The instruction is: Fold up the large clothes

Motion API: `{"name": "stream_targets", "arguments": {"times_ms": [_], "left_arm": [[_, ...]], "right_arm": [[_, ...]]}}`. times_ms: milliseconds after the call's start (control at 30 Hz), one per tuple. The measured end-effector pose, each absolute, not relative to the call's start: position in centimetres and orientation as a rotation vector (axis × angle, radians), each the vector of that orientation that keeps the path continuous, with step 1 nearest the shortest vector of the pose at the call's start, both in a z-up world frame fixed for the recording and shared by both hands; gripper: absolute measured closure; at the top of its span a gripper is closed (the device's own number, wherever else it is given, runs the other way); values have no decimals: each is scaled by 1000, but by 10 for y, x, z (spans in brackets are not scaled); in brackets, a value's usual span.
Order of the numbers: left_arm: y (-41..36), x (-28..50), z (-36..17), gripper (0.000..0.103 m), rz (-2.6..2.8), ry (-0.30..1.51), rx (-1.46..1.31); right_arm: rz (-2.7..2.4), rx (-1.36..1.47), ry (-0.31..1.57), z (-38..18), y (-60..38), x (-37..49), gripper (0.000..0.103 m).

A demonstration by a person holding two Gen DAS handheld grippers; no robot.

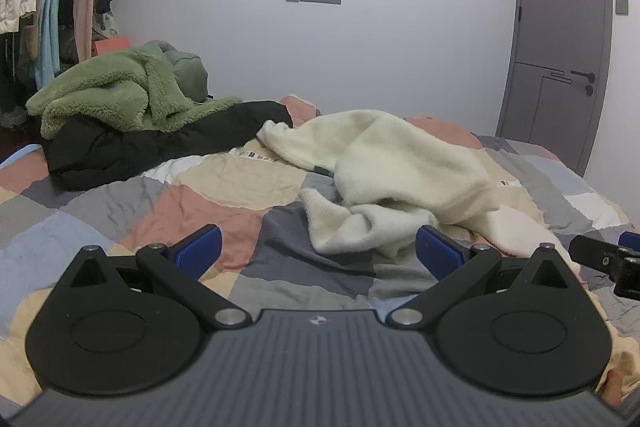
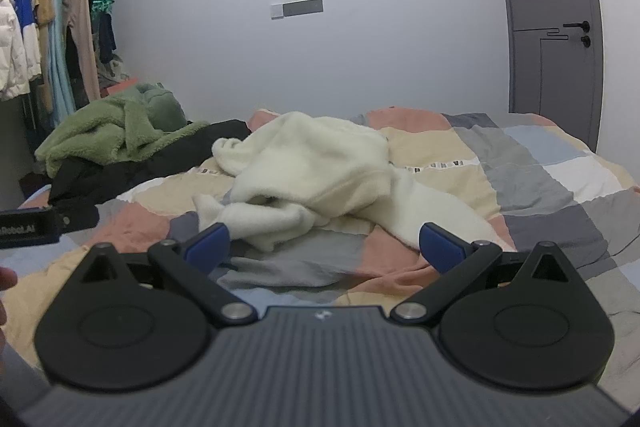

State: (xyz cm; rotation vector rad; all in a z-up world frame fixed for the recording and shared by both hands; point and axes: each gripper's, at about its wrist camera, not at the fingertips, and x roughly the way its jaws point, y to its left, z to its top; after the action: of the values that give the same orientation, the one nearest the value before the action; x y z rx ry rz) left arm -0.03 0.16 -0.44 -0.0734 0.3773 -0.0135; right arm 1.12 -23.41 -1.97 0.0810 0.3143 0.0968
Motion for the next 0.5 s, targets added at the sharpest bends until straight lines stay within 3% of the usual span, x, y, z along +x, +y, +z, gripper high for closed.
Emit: {"name": "stream_targets", "arguments": {"times_ms": [500], "left_arm": [[-1, 13, -9, 0, -56, 387, -88]], "right_arm": [[105, 107, 308, -23, -238, 17, 0]]}}
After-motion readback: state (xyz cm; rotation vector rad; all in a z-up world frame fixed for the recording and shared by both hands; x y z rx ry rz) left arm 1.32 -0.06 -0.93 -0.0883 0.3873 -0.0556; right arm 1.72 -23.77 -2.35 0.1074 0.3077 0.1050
